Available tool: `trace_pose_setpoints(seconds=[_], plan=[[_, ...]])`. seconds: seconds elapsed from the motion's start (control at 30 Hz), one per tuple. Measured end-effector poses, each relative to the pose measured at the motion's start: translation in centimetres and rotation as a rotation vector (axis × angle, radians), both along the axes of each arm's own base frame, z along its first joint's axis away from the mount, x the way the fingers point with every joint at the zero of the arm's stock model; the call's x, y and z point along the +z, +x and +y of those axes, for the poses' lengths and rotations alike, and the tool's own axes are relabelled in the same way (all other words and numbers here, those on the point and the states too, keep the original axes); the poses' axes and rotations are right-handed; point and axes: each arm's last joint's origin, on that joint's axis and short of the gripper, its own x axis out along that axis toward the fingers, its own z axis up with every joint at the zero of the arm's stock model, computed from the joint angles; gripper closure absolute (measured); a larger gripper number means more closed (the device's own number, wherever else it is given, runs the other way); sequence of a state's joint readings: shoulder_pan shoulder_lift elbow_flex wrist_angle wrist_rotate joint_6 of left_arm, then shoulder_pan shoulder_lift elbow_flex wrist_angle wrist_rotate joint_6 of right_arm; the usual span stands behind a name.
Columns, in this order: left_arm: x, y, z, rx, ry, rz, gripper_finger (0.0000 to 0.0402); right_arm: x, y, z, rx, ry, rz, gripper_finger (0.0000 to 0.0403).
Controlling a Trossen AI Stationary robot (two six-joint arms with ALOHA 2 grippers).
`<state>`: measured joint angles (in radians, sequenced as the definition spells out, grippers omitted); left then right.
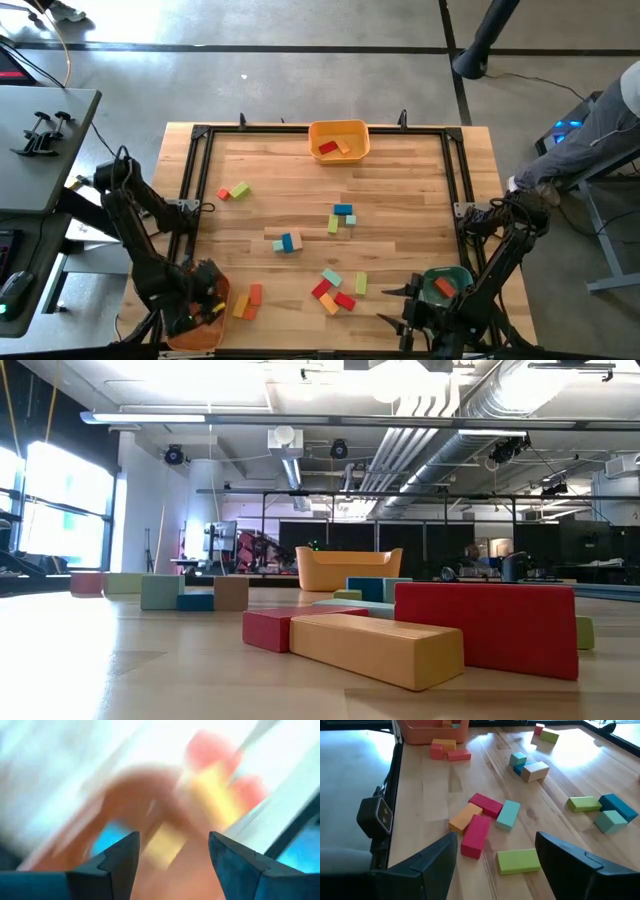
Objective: Sort blocks by size
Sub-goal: Put the small green rectangle block into the yellow bin
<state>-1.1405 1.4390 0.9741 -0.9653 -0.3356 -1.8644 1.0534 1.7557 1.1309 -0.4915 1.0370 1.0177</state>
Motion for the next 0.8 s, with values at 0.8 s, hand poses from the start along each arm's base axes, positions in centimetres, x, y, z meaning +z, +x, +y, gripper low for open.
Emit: trace_pose_setpoints(seconds=[0.8], plan=[[0.2, 16.9, 6.0, -0.181, 0.221, -0.531, 0.0177, 0.3, 9.3, -5.6, 0.239, -0.196, 0.175, 0.0137]])
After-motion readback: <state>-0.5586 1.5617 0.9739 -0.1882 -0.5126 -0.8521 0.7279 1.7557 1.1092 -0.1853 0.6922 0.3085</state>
